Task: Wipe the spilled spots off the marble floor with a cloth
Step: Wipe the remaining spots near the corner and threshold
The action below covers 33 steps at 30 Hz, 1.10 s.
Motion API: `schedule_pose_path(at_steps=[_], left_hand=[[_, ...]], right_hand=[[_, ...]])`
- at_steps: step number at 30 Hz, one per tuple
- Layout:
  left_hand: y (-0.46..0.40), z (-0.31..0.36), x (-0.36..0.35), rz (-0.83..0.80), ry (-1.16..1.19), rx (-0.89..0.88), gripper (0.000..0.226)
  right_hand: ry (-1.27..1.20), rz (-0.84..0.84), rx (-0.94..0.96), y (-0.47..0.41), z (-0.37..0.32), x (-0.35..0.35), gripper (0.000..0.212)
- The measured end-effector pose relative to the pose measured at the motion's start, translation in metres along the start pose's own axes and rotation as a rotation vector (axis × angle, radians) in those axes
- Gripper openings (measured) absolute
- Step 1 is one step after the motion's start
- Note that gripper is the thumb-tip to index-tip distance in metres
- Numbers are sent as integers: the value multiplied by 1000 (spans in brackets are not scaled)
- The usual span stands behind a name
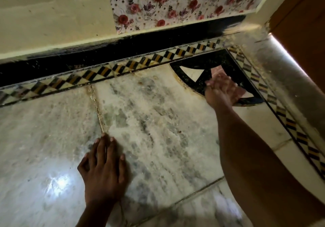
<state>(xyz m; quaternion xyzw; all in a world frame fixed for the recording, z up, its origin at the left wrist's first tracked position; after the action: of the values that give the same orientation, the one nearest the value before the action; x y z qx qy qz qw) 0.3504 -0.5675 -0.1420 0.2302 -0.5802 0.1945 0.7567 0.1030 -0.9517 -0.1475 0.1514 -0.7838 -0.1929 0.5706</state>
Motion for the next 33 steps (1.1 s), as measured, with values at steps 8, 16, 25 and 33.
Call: schedule_pose_path(at_steps=[8,16,25,33], left_hand=[[0,0,-1,-20,2,-10,60],[3,-2,-6,-32,49,-76,63],[3,87,-11,-47,415,-296,55],[0,141,-46,-148,-29,-283,70]], right_hand=[[308,84,461,96,44,-58,62],[191,-48,247,61,19,-41,65],[108,-44,99,67,66,-34,65],[391,18,480,144,78,-72,64]])
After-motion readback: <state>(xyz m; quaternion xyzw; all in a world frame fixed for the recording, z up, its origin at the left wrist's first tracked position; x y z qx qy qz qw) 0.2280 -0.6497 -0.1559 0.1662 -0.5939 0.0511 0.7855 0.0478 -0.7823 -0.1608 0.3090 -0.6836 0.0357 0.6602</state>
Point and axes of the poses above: each hand's wrist, its own y-axis away from the middle knuckle, its own x-axis out of the back of the hand, z = x × y, the point moved 6 cm from there along -y, towards the middle knuckle, and after that the axes turned 12 degrees about -z, right-handed, at the moved point
